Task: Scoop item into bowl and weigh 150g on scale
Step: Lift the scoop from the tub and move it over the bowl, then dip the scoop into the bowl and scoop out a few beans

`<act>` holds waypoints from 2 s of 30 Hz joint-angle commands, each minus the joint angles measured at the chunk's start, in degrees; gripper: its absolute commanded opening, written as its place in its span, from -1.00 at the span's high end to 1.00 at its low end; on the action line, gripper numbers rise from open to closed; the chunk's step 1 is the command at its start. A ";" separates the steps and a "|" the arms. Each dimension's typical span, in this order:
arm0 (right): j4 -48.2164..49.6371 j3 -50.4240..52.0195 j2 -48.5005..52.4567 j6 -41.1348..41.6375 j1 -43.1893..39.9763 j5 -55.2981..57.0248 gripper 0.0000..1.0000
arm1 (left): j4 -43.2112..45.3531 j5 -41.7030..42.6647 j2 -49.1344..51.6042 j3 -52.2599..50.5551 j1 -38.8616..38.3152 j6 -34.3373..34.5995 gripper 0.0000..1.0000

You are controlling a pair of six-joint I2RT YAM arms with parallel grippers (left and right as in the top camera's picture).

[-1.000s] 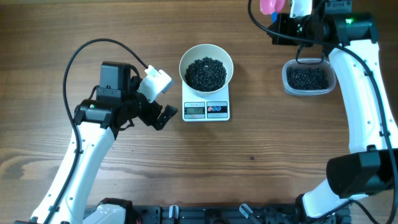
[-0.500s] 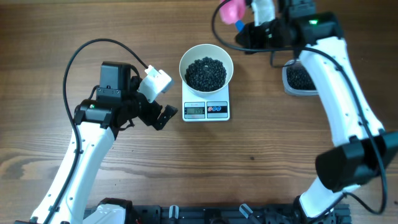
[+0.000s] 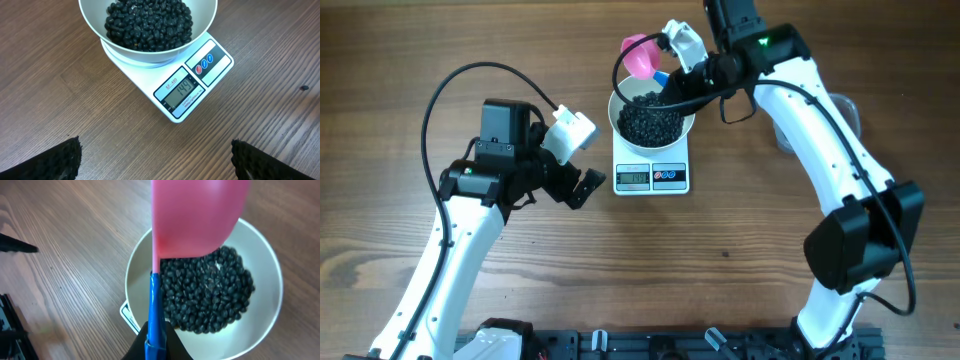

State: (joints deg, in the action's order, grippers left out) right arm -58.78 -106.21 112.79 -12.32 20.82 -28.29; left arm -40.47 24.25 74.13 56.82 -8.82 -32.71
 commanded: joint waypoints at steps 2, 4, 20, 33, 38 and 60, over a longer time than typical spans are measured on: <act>-1.60 0.87 2.62 -2.64 0.02 -0.66 0.91 | 0.15 0.31 -0.17 -0.37 0.31 0.17 -1.00; -2.69 0.87 2.64 -2.49 -0.02 0.22 0.91 | 0.13 0.31 -0.17 -0.37 0.31 0.17 -1.00; -12.28 0.87 3.69 -13.25 -0.02 6.84 0.91 | 0.15 0.31 -0.17 -0.37 0.31 0.17 -1.00; -12.66 0.87 6.91 -16.22 3.61 13.94 0.91 | 0.15 0.31 -0.17 -0.35 0.31 0.15 -1.00; -13.29 0.87 6.91 -17.68 3.96 14.34 0.91 | 0.15 0.31 -0.17 -0.37 0.31 0.17 -1.00; -3.74 0.98 7.02 -13.09 5.60 29.24 0.91 | 0.15 0.31 -0.17 -0.37 0.31 0.17 -1.00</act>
State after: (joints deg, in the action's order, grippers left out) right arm -64.18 -105.56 118.96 -27.22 26.26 -0.56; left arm -40.47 24.25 74.13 56.82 -8.82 -32.71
